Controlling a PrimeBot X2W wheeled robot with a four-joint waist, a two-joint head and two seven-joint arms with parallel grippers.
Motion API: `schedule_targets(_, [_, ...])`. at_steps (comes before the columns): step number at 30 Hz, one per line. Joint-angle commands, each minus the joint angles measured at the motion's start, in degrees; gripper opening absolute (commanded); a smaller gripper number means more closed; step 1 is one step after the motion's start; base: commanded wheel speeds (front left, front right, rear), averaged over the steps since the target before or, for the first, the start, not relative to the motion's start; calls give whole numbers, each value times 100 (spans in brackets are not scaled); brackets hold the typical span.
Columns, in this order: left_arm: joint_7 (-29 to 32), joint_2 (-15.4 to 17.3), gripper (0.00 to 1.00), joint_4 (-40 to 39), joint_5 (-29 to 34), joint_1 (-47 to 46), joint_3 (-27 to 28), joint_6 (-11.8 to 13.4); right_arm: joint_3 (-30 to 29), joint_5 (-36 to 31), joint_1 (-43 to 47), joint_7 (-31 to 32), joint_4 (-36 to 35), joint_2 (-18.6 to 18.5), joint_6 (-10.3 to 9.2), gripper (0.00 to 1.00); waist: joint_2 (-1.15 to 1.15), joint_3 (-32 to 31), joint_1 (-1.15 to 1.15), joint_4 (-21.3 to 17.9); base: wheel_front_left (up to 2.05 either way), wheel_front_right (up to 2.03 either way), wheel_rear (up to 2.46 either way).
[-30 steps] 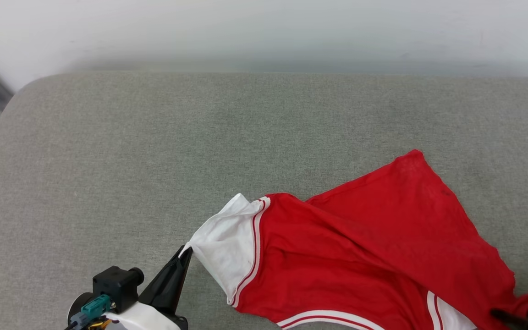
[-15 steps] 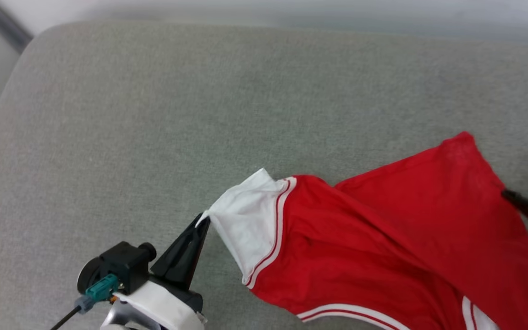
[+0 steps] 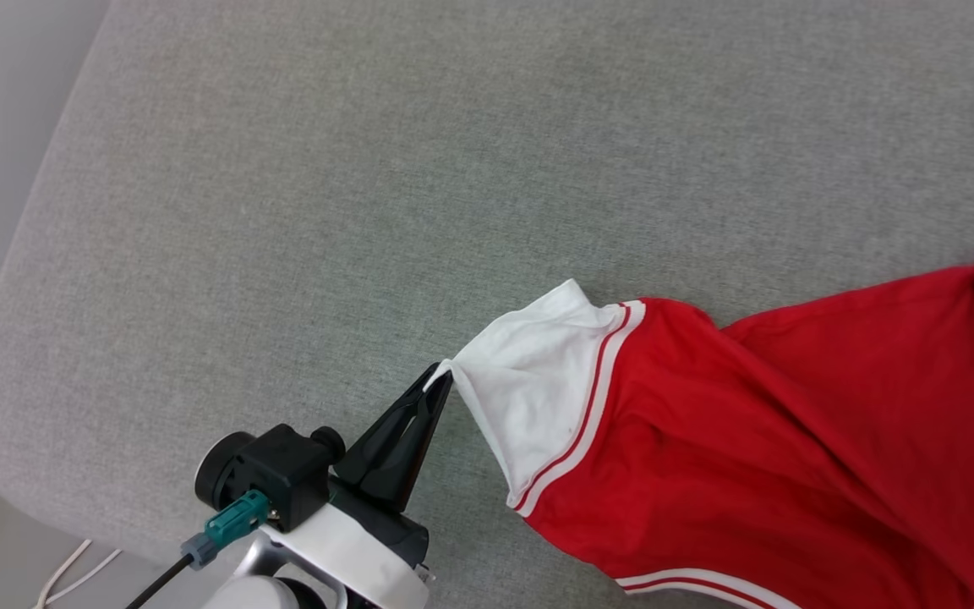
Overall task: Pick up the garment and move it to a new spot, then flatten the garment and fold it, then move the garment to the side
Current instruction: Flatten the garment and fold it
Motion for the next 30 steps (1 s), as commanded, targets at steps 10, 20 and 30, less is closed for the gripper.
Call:
schedule_targets(10, [-93,-95,0,144,56,-262,-13,-32,256,-121,177,22,833,-133,-5,100,0,312,-1,342,0,0,0])
schedule_targets(20, [-95,44,0,169,47,-332,77,-28,465,20,84,-479,1147,-144,-1,0,0,46,-1,235,0,0,0])
schedule_targets(30, [66,537,0,-98,33,-303,444,139,643,540,-358,-1551,958,-241,-2,0,0,-780,-1,-368,0,0,0])
